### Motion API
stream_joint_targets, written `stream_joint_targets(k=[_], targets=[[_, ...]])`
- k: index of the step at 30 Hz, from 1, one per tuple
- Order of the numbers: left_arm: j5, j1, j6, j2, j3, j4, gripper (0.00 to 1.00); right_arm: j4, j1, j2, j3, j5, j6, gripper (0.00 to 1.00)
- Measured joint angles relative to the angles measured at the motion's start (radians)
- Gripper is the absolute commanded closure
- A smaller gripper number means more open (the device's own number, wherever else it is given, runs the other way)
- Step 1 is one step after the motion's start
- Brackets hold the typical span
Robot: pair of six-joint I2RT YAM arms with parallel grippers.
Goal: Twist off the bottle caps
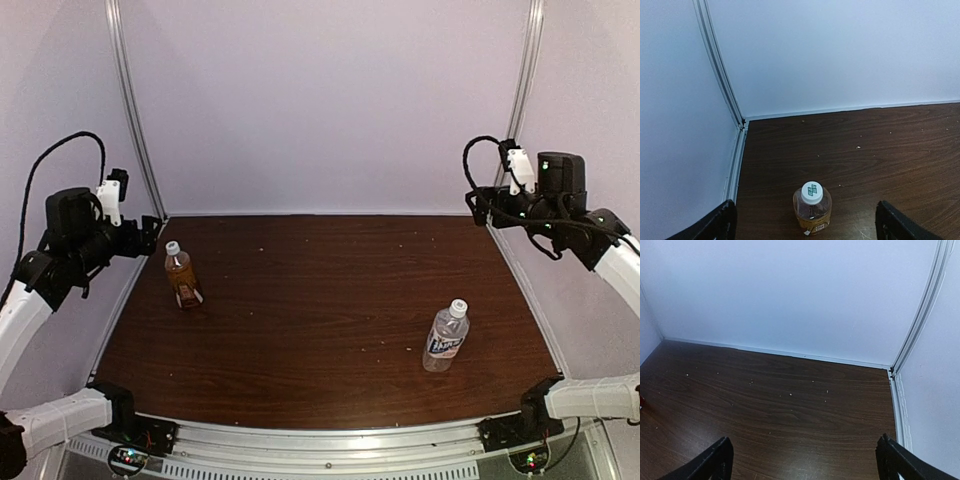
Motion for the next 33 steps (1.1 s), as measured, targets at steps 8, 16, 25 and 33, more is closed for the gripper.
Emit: stream_joint_targets(k=[8, 16, 25, 33], targets=[[0.017, 0.000, -0.006, 0.076, 0.087, -0.104, 0.02, -0.070, 0.000, 0.026, 0.078, -0.022, 0.000, 0.00], [0.051, 0.000, -0.024, 0.163, 0.148, -0.175, 0.03, -0.134, 0.001, 0.074, 0.104, -0.083, 0.000, 0.00], [0.090, 0.000, -0.071, 0.359, 0.209, -0.223, 0.17, -0.149, 0.003, 0.102, 0.104, -0.153, 0.000, 0.00], [0.069, 0.005, -0.076, 0.489, 0.223, -0.245, 0.23, -0.124, 0.004, 0.119, 0.103, -0.195, 0.002, 0.00]])
